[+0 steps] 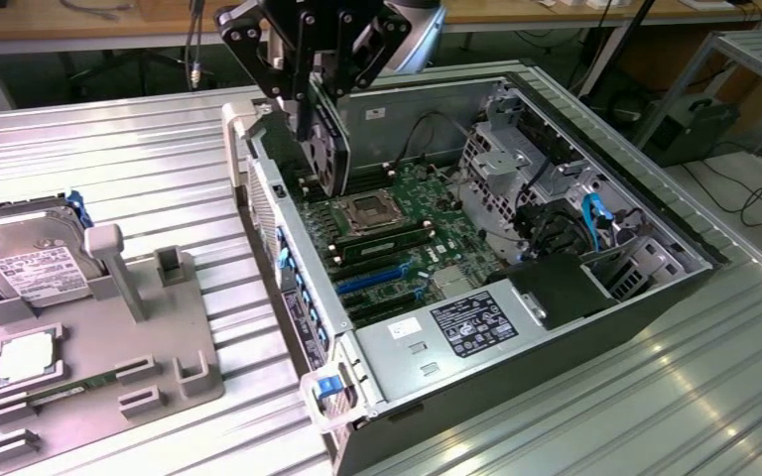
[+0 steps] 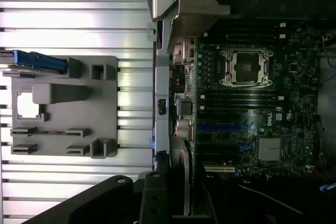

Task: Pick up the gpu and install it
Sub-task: 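Pick up the gpu and move the gpu toward the slot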

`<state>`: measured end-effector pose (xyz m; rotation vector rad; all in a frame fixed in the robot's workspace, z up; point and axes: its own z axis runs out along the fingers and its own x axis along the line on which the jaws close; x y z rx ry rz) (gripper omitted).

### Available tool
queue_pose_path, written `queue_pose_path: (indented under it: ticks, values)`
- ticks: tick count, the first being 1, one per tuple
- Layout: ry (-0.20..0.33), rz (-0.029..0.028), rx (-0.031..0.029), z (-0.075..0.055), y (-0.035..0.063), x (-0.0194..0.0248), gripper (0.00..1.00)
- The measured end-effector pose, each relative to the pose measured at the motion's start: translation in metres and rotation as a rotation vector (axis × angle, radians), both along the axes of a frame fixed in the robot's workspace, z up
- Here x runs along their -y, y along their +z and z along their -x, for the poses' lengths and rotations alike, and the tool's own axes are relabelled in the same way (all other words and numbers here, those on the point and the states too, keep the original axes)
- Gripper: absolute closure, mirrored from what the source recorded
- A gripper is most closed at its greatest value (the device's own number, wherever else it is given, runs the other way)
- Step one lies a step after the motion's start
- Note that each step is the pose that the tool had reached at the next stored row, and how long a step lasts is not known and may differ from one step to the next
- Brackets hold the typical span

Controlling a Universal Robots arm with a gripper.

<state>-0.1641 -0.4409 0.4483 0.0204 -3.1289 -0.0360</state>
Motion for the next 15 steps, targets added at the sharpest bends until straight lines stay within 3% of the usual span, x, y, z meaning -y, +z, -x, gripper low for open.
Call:
queue_pose_path:
  ticks: [15]
  values:
    - [0.0, 0.0, 0.0, -0.013, -0.0001, 0.0, 0.73]
